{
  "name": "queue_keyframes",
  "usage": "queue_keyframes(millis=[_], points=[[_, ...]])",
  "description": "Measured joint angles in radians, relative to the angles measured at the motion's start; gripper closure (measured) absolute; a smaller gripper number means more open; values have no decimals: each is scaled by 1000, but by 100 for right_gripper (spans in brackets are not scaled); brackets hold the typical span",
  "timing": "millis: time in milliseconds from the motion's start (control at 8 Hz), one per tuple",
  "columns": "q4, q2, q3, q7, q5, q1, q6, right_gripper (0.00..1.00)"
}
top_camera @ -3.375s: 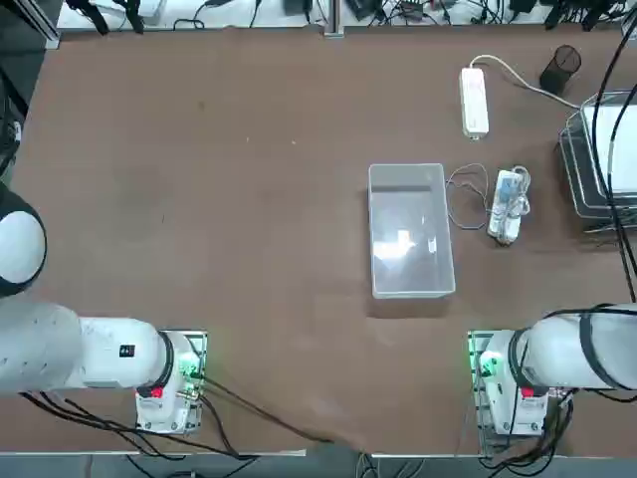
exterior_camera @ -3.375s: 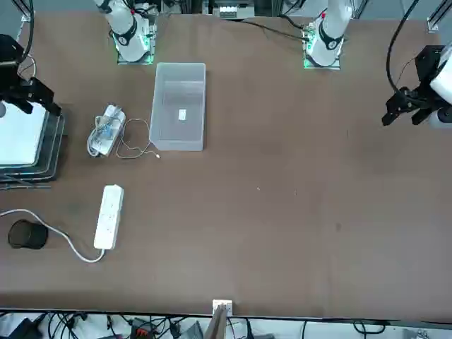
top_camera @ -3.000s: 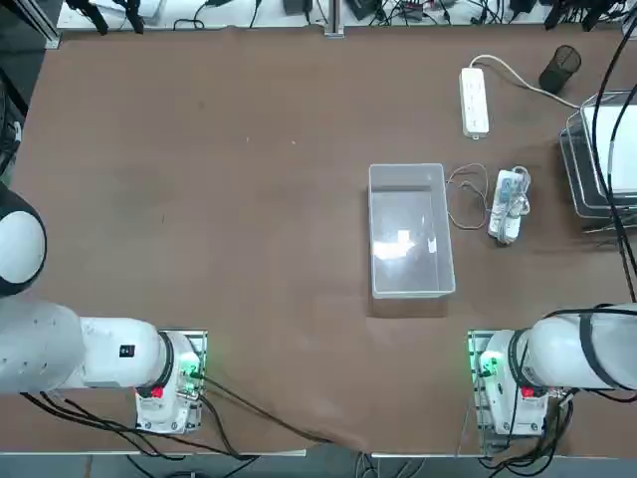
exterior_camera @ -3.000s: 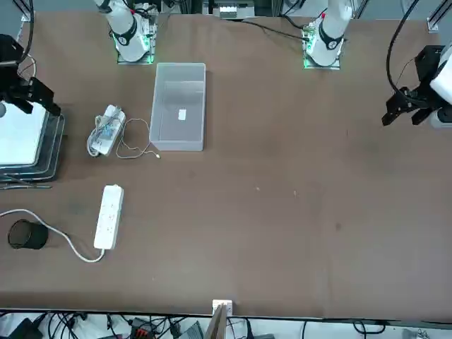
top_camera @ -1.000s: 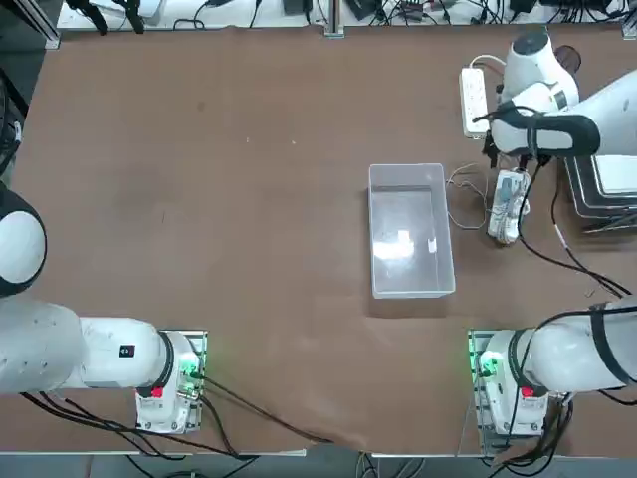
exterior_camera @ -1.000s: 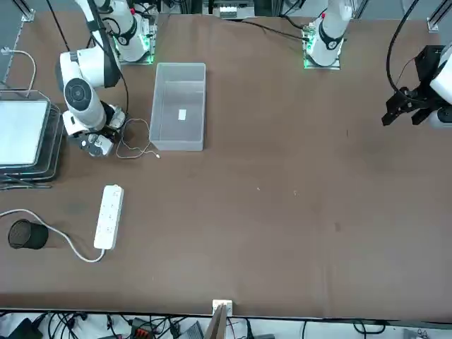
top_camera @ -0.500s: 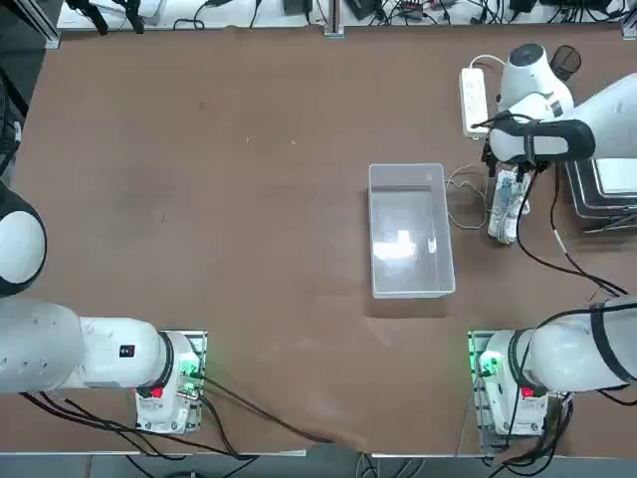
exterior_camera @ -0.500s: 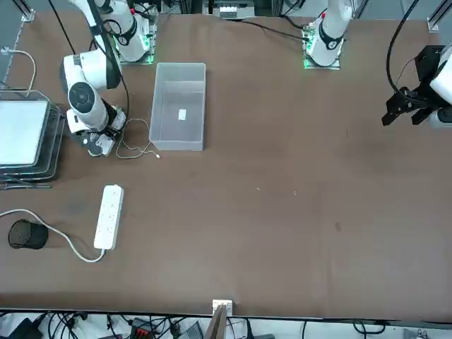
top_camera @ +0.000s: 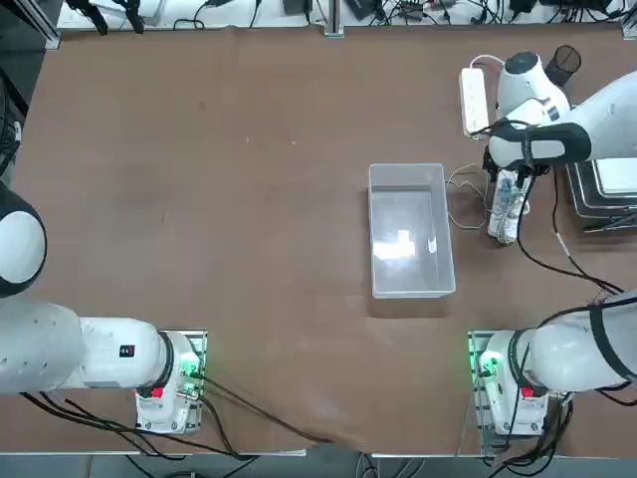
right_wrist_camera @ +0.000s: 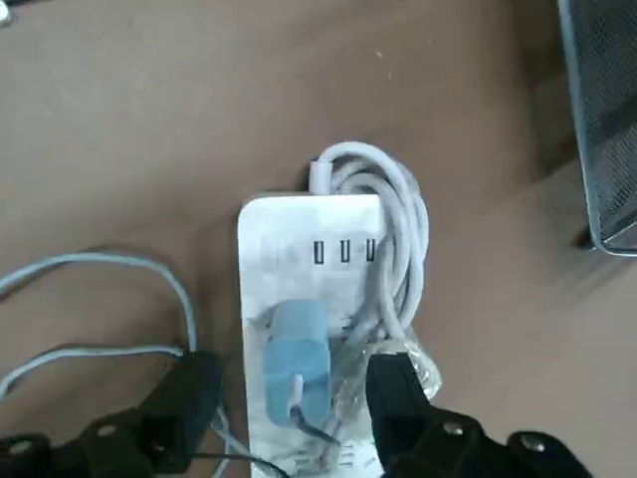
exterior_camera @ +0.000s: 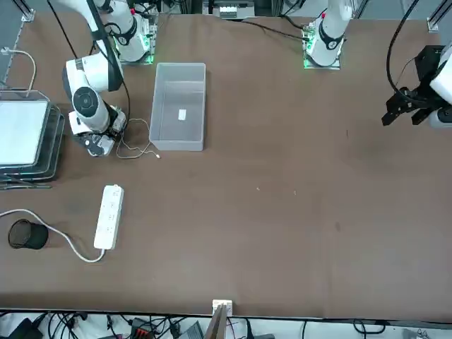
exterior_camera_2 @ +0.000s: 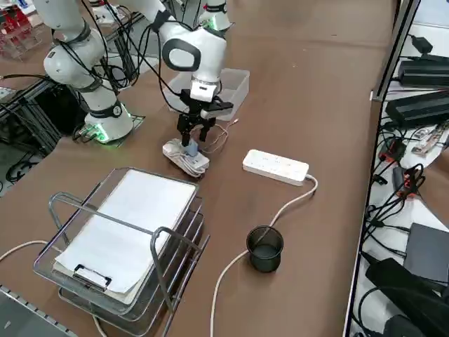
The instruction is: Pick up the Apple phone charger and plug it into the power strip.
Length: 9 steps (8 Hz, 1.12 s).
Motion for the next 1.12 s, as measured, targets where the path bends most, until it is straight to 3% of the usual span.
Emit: queue_keyframes(millis=[125,750,1000,1125], points=[[0,6,0,0,0,-1,0,23],[0,22,-1,2,-3,-7,1,37],[0,23,-1,2,-6,-7,2,58],[0,22,0,2,-6,-7,3,63]])
